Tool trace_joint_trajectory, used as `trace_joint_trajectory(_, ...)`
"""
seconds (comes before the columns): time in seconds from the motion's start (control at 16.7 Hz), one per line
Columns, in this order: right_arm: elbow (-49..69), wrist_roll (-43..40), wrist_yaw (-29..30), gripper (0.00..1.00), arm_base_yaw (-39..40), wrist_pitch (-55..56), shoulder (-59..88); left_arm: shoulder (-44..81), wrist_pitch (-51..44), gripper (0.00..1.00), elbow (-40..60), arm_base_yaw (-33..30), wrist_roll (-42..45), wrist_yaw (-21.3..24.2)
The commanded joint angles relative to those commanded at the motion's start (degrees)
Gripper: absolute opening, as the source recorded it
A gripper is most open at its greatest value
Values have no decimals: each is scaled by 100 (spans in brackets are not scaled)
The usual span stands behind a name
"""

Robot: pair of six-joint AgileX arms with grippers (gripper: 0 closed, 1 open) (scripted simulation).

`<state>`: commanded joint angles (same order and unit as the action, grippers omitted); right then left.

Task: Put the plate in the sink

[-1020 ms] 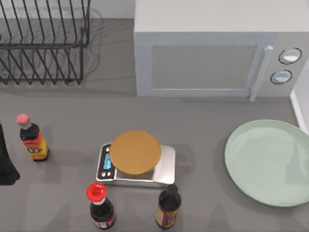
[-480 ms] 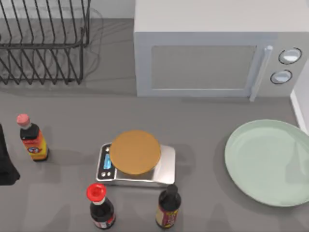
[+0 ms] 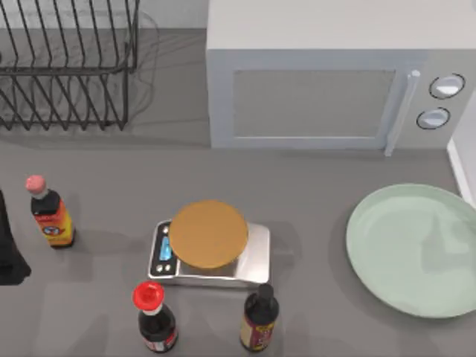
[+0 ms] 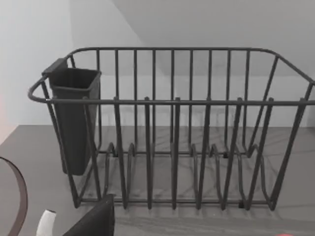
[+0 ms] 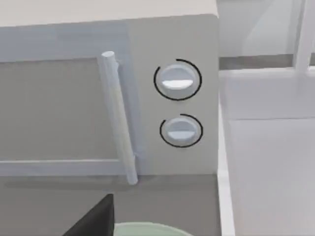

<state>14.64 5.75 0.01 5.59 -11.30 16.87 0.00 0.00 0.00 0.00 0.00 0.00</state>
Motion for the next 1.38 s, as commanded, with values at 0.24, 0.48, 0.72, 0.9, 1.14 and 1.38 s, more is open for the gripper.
trace_joint_trajectory(0.24,1571,614,1,100,597,-1207,2091,0,0,100,0,0,0,0)
trace_joint_trajectory(0.48,3311,1292,2,100,1257,-2541,4488,0,0,100,0,0,0,0)
trace_joint_trajectory(0.72,4935,1919,3,100,1867,-3775,6746,0,0,100,0,0,0,0)
trace_joint_trajectory(0.9,5893,2291,4,100,2228,-4505,8085,0,0,100,0,0,0,0)
trace_joint_trajectory(1.14,6647,2587,4,100,2517,-5088,9091,0,0,100,0,0,0,0)
trace_joint_trajectory(1.38,6754,2630,4,100,2558,-5172,9229,0,0,100,0,0,0,0)
